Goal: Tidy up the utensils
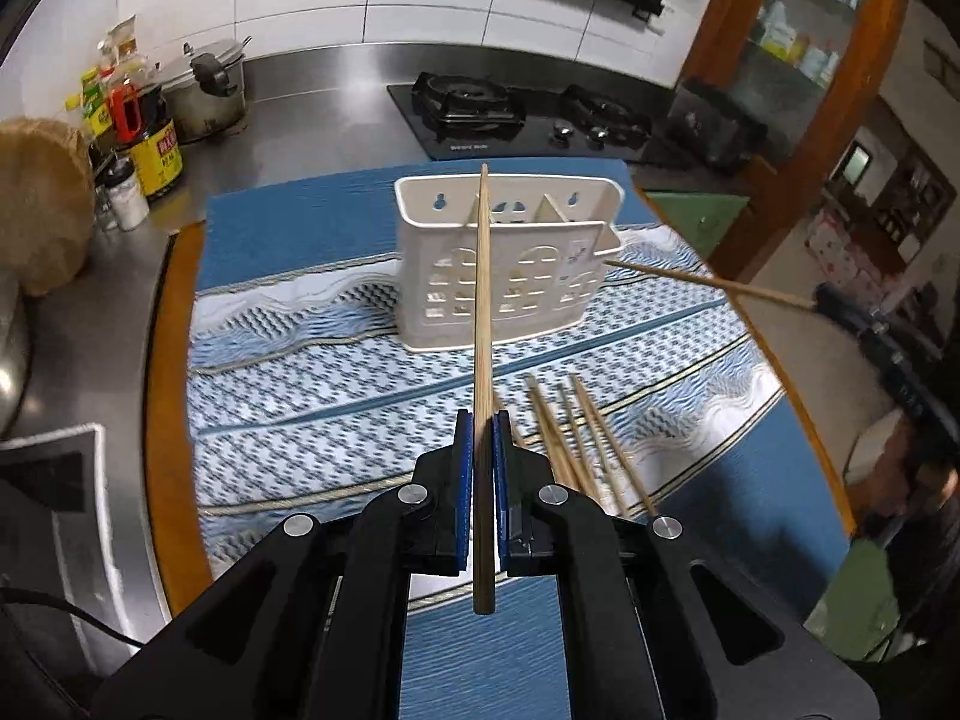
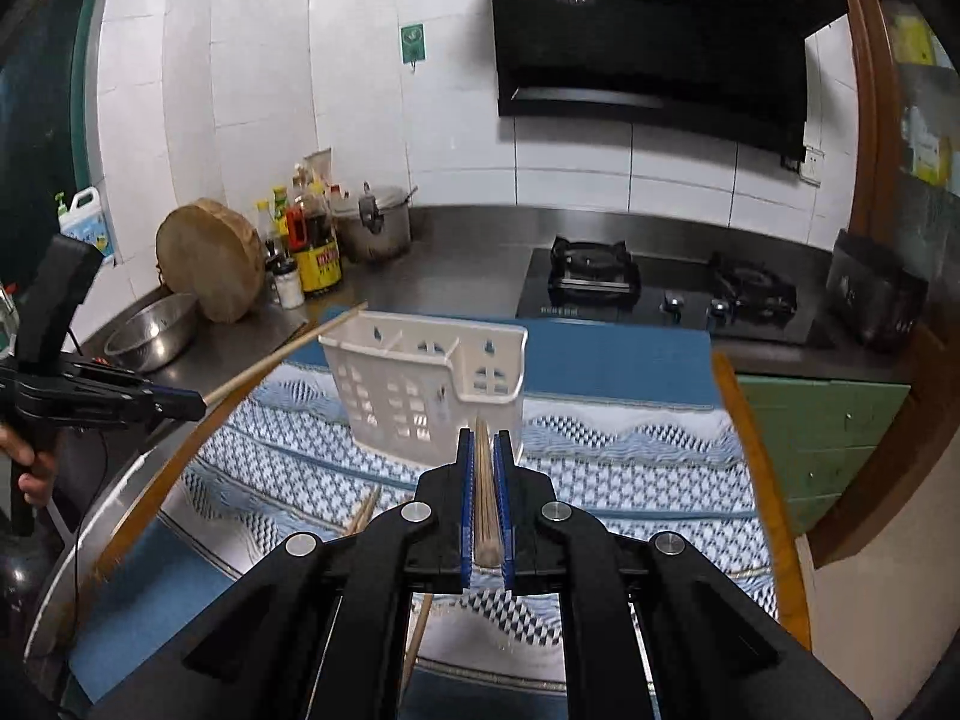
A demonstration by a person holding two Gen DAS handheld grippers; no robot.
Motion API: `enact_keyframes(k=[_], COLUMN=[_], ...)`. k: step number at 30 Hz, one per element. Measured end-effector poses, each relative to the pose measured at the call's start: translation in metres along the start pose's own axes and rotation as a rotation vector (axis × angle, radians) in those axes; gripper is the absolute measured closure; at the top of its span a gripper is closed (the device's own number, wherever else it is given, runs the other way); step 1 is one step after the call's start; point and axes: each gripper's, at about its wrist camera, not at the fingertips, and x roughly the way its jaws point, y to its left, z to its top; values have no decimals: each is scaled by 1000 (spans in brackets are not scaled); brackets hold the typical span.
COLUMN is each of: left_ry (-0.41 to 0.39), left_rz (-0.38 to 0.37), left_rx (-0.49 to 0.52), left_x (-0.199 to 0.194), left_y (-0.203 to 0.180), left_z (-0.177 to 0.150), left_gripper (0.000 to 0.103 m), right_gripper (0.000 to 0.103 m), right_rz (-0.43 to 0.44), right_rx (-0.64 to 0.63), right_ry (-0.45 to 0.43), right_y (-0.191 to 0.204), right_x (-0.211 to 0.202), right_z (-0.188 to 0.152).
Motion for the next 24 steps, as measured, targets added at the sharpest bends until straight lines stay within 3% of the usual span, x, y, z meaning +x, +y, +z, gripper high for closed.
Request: enact_keyframes(k=[15, 19, 24], left_ry=[202, 216, 176], left_rz=[100, 125, 88], left_rx=[215, 219, 202], left_x=[-6, -6, -9], left_y=[9, 18, 16], left_z=[71, 88, 103], left_gripper=[97, 97, 97], right_gripper=[97, 97, 96], right_rz=[10, 19, 54], right_rx=[-85, -109, -104], right_ry=[-133, -182, -218], right_y=[3, 6, 7], right_x=[-9, -5, 8], right_z=[78, 102, 124])
